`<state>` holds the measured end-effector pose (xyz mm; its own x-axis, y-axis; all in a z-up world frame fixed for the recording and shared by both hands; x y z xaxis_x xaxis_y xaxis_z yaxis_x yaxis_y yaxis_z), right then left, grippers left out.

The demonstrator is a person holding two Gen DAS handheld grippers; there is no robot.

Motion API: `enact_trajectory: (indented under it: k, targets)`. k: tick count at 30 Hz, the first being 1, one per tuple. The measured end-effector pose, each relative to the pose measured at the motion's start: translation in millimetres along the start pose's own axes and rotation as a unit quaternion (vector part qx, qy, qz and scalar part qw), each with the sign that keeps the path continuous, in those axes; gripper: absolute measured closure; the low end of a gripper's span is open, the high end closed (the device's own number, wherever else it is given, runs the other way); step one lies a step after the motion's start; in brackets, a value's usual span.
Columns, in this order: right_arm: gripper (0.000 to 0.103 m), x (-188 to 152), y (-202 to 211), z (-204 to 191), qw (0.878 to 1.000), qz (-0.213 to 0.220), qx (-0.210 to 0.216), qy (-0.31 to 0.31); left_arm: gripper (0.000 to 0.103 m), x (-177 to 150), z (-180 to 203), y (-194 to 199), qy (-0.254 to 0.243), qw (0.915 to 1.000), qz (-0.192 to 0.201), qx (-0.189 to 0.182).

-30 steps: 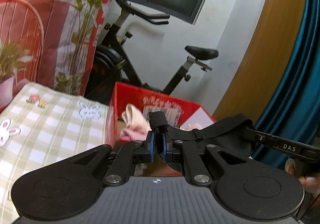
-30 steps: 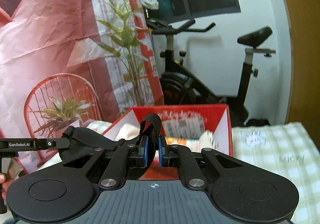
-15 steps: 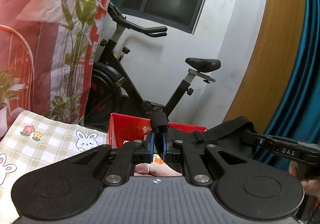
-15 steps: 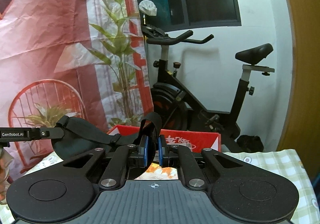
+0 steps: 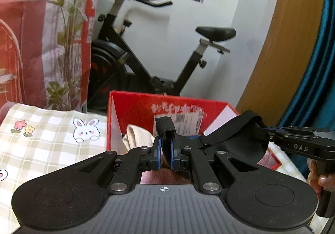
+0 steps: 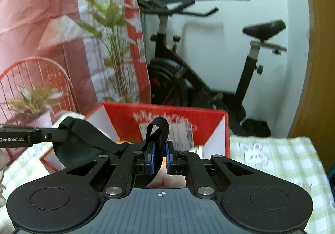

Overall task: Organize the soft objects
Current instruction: 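Lift the black eye mask with both grippers and carry it over the red box, then open both grippers to drop the eye mask into the box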

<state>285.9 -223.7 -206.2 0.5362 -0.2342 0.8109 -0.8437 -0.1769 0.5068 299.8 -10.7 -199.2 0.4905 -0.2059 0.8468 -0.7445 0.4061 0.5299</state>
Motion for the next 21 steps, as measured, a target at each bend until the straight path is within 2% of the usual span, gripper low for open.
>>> enact_trajectory:
  k: [6, 12, 17, 21]
  targets:
    - [0.094, -17.3, -18.2, -3.8, 0.999, -0.041, -0.016, 0.006, 0.093, -7.4, 3.4, -13.3, -0.021, 0.9991, -0.035, -0.012]
    - [0.094, -25.1, -25.4, -3.3, 0.998, -0.053, -0.022, -0.002, 0.093, -15.2, 3.3, -16.6, -0.024, 0.9988, -0.041, -0.014]
    - [0.093, -26.2, -25.4, -0.6, 0.998, -0.050, -0.028, -0.006, 0.093, -13.5, 2.9, -16.7, -0.021, 0.9990, -0.037, -0.010]
    - [0.087, -26.8, -19.5, -5.0, 0.999, -0.031, -0.038, 0.004, 0.091, -11.9, 4.9, -11.1, -0.027, 0.9993, -0.027, -0.004]
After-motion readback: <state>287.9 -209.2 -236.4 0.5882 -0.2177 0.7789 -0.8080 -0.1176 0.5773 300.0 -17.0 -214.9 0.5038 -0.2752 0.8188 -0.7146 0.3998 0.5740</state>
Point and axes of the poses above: each gripper's, at about its wrist camera, not at the fingertips, and y roughly against the way its jaws point, z to its right, x to its top, the point moved 1 cm from there along -y, roughly the way its jaws point, and after that the axes turned 11 degrees about -y, right-handed, at the moved point
